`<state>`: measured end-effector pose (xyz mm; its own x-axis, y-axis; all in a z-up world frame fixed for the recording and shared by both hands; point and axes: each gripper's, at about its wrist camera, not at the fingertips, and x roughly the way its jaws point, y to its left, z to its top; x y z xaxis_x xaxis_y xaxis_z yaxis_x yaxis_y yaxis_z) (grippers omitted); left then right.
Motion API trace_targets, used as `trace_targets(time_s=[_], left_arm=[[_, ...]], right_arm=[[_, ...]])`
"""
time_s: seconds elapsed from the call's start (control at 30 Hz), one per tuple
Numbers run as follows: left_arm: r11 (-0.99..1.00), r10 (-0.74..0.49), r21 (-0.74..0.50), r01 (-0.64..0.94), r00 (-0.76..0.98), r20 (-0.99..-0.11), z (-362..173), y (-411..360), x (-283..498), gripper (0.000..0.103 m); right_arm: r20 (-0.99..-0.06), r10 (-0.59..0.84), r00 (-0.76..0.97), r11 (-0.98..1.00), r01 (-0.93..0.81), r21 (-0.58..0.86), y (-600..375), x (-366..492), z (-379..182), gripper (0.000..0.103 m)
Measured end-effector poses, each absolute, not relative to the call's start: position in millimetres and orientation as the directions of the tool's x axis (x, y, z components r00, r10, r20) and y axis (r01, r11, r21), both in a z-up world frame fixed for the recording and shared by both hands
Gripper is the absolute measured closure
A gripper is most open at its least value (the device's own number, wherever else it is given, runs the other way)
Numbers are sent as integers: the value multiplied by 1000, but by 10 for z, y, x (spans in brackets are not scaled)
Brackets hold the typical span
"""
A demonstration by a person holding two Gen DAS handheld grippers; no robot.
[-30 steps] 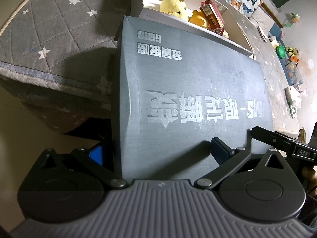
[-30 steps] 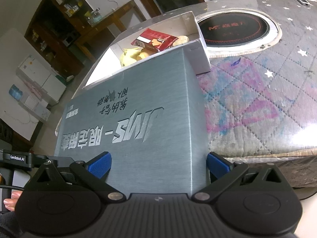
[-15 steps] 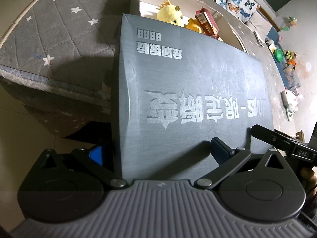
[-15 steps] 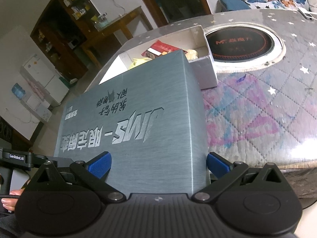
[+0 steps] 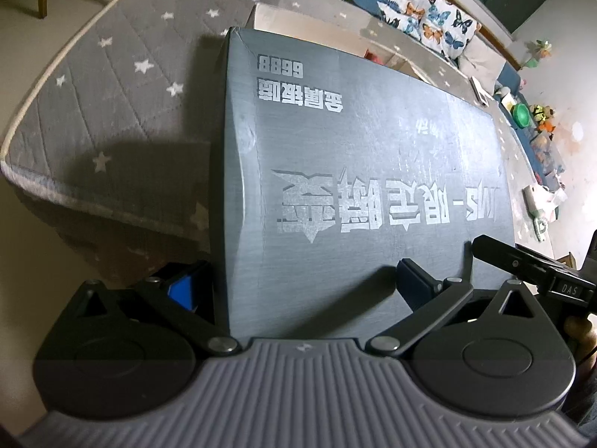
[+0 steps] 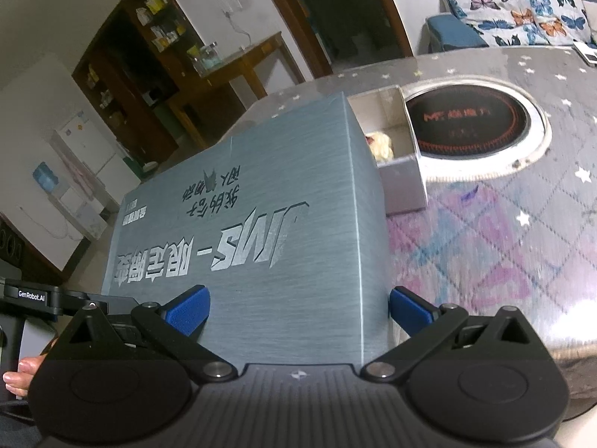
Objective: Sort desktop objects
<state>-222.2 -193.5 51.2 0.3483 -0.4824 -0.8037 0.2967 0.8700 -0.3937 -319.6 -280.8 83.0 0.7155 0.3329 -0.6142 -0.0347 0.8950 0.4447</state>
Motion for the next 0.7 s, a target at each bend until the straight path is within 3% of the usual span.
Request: trace_targets(time_s=[0.7], left_arm=[[861,-503,-398,316,411,-761,645,-2519,-1173,0]], right_arm=[[-571,286,769,903,-16,430,-3052,-2483,1029,0]])
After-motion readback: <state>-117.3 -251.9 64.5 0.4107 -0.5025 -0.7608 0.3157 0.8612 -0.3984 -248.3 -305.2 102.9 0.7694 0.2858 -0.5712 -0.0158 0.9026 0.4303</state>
